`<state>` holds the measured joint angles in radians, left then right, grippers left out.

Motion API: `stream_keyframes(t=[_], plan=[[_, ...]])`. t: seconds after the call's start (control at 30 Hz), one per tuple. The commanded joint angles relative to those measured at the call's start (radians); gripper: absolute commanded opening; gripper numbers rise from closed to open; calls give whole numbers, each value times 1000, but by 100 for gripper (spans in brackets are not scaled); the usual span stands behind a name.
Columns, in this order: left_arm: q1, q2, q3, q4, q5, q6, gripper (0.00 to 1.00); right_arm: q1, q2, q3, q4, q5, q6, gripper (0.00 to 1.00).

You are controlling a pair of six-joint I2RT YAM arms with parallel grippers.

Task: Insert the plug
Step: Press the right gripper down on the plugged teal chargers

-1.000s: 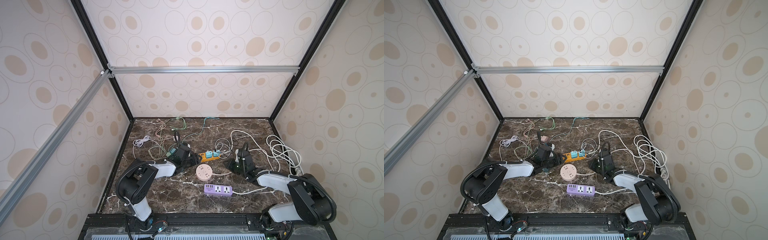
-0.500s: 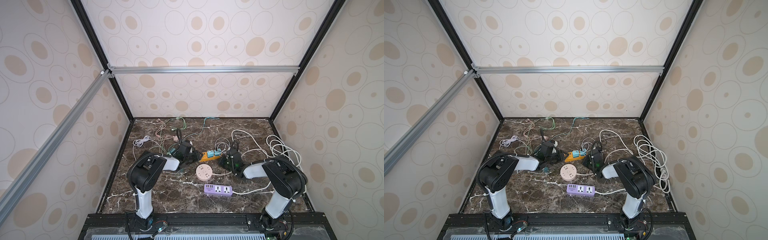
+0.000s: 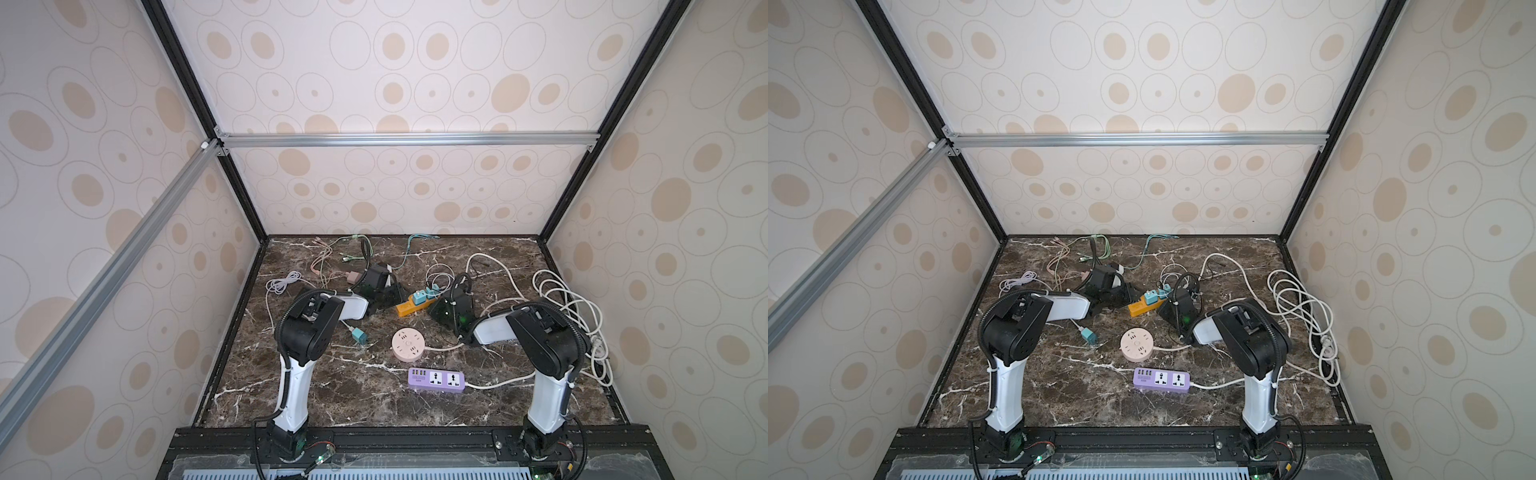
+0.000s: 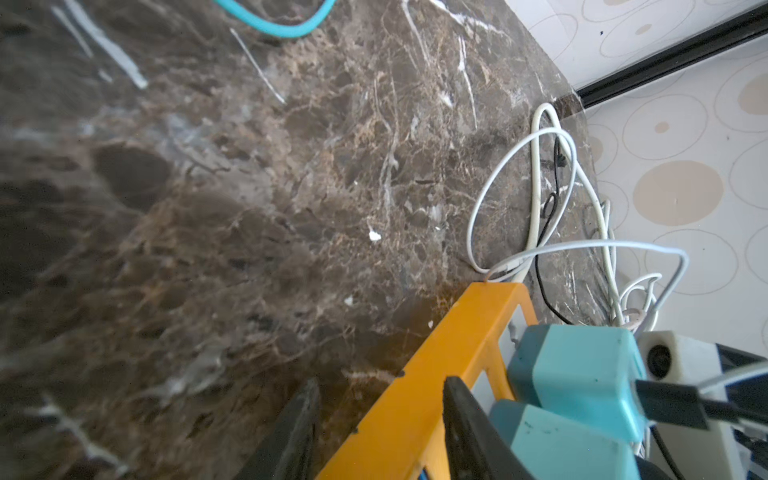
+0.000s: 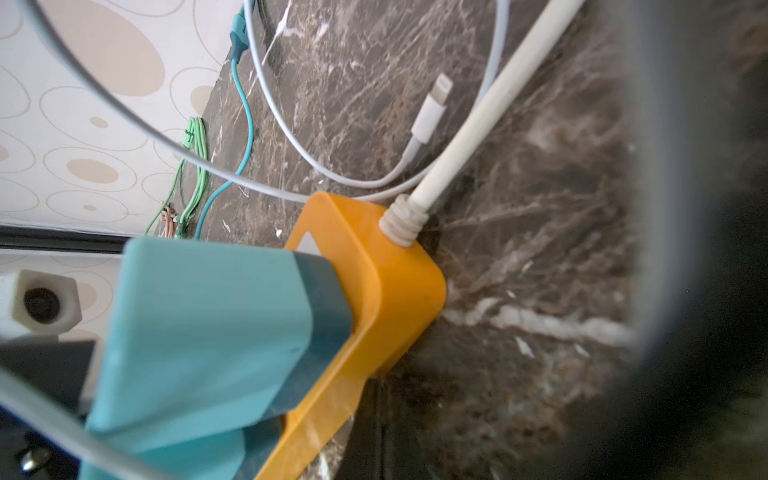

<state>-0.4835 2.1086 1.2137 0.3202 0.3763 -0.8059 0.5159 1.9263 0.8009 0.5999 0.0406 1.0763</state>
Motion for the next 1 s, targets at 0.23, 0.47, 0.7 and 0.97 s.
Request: stream_keyframes(t=[0.23,0.47,0.7,0.97], plan=[[68,-87,83,-206,-118,135,58,132,-35,7,-54,21,-134,0],[85,-312,-37,-309,-280,194,77,198,36,102,-99,8,-177,1],[85,-482,-154,-346,-417,205,93,211,155,250,-138,70,-162,4],[85,-598,-255,-403,-506,231,98,189,234,380,-197,116,-197,7]])
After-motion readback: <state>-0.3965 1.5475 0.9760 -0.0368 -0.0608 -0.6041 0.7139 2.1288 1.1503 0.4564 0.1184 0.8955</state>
